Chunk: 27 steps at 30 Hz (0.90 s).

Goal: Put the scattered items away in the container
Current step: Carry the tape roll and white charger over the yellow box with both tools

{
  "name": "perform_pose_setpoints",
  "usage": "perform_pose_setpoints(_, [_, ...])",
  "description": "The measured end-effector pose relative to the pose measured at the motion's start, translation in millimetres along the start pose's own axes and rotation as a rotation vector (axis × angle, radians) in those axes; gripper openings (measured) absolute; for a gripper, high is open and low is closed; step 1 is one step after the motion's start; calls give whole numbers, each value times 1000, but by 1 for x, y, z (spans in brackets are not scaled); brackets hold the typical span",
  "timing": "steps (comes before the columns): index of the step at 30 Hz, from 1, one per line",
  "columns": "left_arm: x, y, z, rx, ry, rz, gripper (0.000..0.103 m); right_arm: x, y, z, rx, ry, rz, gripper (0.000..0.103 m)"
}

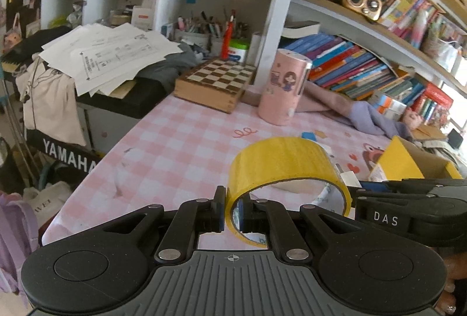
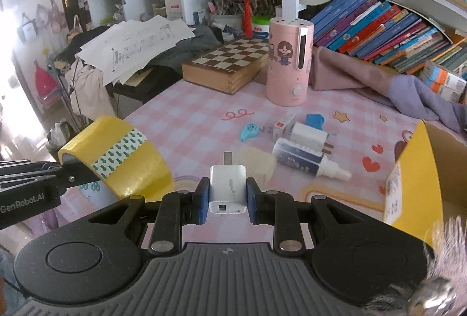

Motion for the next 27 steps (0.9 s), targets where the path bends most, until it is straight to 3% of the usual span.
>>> perform_pose_setpoints(27, [24, 96, 63, 14, -86, 100, 7, -23, 113, 100, 38, -126, 68, 24])
Point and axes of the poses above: each gripper's, at about its wrist camera, not at the fingertips, and y roughly against the way its jaws point, x to its right, z to its underside, the point moved 6 cm from there along -y, roughly the way its jaws point, and after that the axes turned 5 degrees about -y, right-handed, at the moved point
